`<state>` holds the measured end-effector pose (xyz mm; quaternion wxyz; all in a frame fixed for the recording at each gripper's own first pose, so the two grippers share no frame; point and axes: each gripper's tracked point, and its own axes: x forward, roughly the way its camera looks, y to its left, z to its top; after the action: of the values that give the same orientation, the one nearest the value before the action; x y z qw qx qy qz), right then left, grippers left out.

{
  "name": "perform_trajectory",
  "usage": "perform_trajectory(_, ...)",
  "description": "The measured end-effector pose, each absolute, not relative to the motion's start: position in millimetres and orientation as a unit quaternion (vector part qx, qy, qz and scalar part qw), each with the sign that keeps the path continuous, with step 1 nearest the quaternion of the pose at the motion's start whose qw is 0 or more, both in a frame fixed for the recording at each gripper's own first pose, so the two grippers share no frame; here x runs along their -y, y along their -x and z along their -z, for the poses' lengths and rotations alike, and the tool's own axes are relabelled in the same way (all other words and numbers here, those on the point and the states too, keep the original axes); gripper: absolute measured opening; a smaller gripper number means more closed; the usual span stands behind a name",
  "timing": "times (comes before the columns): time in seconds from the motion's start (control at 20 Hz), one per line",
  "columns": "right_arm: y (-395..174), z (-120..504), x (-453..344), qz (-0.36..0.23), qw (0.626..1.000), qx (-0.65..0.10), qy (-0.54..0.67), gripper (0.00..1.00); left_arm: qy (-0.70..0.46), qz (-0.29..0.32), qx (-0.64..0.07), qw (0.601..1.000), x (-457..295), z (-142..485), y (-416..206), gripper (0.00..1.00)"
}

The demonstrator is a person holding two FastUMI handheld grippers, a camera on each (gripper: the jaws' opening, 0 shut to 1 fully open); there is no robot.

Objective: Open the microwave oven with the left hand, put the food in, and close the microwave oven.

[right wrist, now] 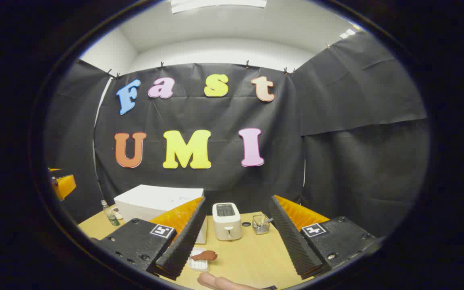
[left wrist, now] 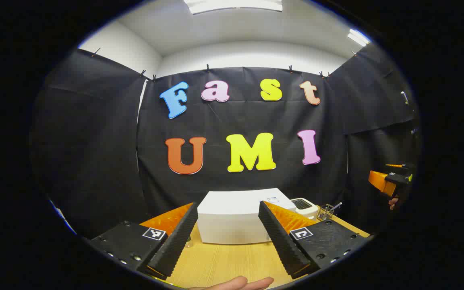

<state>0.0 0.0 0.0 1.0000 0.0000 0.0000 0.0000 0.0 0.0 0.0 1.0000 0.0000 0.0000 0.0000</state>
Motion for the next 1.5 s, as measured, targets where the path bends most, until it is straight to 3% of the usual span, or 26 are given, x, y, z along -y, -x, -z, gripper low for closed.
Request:
perform_trajectory(0.35, -2, 5, 7, 0.001, 1.0, -0.004, -0.002, 1.0, 0.001, 0.004, 0.004, 1.0, 5, 1, -3, 0.96)
perform_trajectory(0.4, -1, 4, 6, -0.001, 1.0, -0.004, -0.001, 0.9, 0.002, 0.006, 0.003, 1.0, 6, 2, -4, 0.96)
perform_trajectory(0.45, 0, 5, 5, -0.003, 1.0, -0.002, 0.0, 1.0, 0.002, 0.007, 0.001, 1.0, 6, 3, -5, 0.96)
perform_trajectory(0.5, 0, 5, 4, -0.005, 1.0, -0.002, 0.002, 0.9, 0.003, 0.006, 0.001, 1.0, 6, 6, -7, 0.96)
perform_trajectory(0.55, 1, 6, 3, -0.006, 1.0, -0.001, 0.003, 1.0, 0.005, 0.006, 0.0, 1.0, 7, 8, -10, 0.96)
perform_trajectory(0.95, 5, 10, 5, -0.009, 1.0, 0.004, 0.004, 1.0, 0.034, 0.018, -0.018, 0.999, 27, 47, -48, 0.95)
perform_trajectory(1.0, 5, 11, 7, -0.008, 1.0, 0.005, 0.004, 1.0, 0.033, 0.018, -0.022, 0.999, 32, 55, -57, 0.86)
perform_trajectory(1.1, 5, 14, 10, -0.007, 1.0, 0.004, 0.0, 1.0, 0.028, 0.025, -0.032, 0.999, 45, 72, -75, 0.86)
perform_trajectory(1.15, 5, 16, 11, -0.008, 1.0, 0.002, -0.002, 1.0, 0.025, 0.029, -0.034, 0.999, 52, 80, -83, 0.95)
perform_trajectory(1.45, 9, 31, 14, -0.017, 1.0, -0.013, -0.005, 1.0, 0.029, 0.066, -0.067, 0.995, 98, 149, -131, 0.95)
perform_trajectory(1.5, 11, 32, 16, -0.018, 1.0, -0.014, -0.006, 0.9, 0.024, 0.064, -0.07, 0.995, 102, 161, -139, 0.95)
